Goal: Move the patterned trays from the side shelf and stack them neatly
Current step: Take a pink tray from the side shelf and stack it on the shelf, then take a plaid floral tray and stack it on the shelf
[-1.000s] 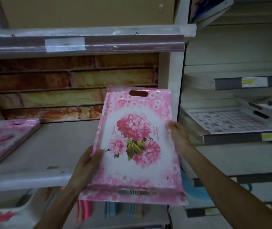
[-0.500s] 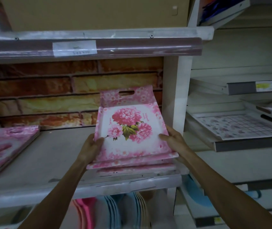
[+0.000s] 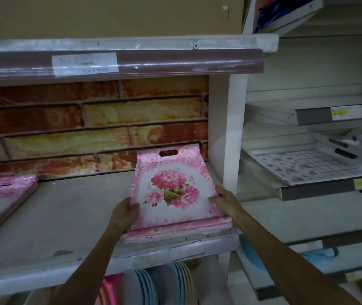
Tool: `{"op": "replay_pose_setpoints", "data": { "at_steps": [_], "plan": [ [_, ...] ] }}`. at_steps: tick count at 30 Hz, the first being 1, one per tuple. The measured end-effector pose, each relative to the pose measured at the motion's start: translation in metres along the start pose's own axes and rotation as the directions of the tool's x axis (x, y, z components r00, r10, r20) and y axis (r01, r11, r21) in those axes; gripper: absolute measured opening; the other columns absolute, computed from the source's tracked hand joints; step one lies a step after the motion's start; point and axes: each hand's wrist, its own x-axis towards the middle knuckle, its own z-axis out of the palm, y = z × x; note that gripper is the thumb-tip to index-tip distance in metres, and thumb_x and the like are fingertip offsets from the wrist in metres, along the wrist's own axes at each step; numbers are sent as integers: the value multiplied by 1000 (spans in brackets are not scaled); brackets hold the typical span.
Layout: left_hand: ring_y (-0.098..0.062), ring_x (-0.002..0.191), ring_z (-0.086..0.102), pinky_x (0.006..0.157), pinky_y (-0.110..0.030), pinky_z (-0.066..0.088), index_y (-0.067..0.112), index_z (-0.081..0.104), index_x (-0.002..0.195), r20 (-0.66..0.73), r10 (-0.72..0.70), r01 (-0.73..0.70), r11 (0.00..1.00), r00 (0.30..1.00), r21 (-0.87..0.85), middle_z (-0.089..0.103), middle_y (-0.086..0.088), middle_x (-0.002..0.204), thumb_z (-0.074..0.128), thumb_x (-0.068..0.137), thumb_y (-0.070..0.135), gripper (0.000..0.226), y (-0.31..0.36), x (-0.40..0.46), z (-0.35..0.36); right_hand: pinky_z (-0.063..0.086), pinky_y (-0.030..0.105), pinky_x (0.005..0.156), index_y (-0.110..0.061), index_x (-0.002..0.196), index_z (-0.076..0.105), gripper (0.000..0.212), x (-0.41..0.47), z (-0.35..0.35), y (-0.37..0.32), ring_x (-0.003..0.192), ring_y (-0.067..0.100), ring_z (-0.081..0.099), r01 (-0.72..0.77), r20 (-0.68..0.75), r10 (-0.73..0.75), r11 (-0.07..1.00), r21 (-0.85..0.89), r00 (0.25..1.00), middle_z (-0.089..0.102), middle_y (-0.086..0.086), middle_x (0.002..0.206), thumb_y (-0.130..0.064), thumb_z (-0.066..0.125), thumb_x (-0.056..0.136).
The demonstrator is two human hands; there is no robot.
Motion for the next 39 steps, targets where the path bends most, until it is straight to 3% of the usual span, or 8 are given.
{"op": "replay_pose_setpoints", "data": {
  "at_steps": [8,12,16,19,25,33,36,39],
  "plan": [
    [-36,110,59,93,-35,44,3,59,126,0,-35,35,998,999,44,64,-19,122,49,96,16,34,-3,0,9,44,7,55,-16,130,59,48,10,-2,19,97,16,60,-20,19,22,997,-73,1000,64,-1,116,3,51,87],
    [-37,109,59,93,-36,44,3,60,125,7,-42,42,996,999,85,65,-20,121,49,96,17,34,-4,1,9,50,24,85,-16,132,58,49,12,-2,22,105,18,60,7,41,-2,994,-109,999,64,-1,118,2,52,86],
    [-35,108,61,90,-33,44,6,61,122,8,-28,26,984,1000,176,66,-17,119,52,95,21,33,-2,1,6,50,31,96,-16,124,61,37,17,-4,20,109,21,61,32,58,-20,975,-219,998,65,3,122,-8,53,89],
    [-34,100,64,85,-33,46,5,66,116,-70,22,-10,984,997,178,70,-18,111,52,95,19,29,3,-4,-3,51,34,93,-10,104,64,18,18,-12,11,103,25,64,82,-44,-103,938,-337,994,68,7,111,-18,55,91],
    [-30,95,65,87,-37,48,12,69,106,-286,223,-238,971,932,-18,70,-11,108,56,95,19,19,34,-30,-11,49,15,76,-8,114,64,23,-12,-55,-13,87,11,61,335,-121,-394,879,-341,911,63,-3,99,-20,59,95],
    [-22,75,67,58,-19,53,20,67,102,-172,358,-397,836,918,-379,69,-7,90,53,97,23,16,131,-73,43,39,0,68,-8,97,69,12,-55,-153,-8,80,8,62,460,-223,-578,785,-415,785,69,1,88,-16,61,94],
    [-23,70,68,60,-28,53,18,68,102,-75,427,-418,810,901,-411,71,-7,81,51,98,21,18,168,-85,78,42,4,67,-8,97,69,14,-67,-197,-2,77,7,61,442,-259,-588,775,-452,766,67,-2,86,-18,60,94],
    [-19,65,64,58,-18,53,5,66,101,-42,498,-459,760,866,-461,67,-17,81,47,98,7,19,201,-92,112,39,3,62,-11,94,68,13,-80,-239,8,67,-2,56,408,-291,-582,774,-483,760,63,-8,78,-21,60,95]
  ]
}}
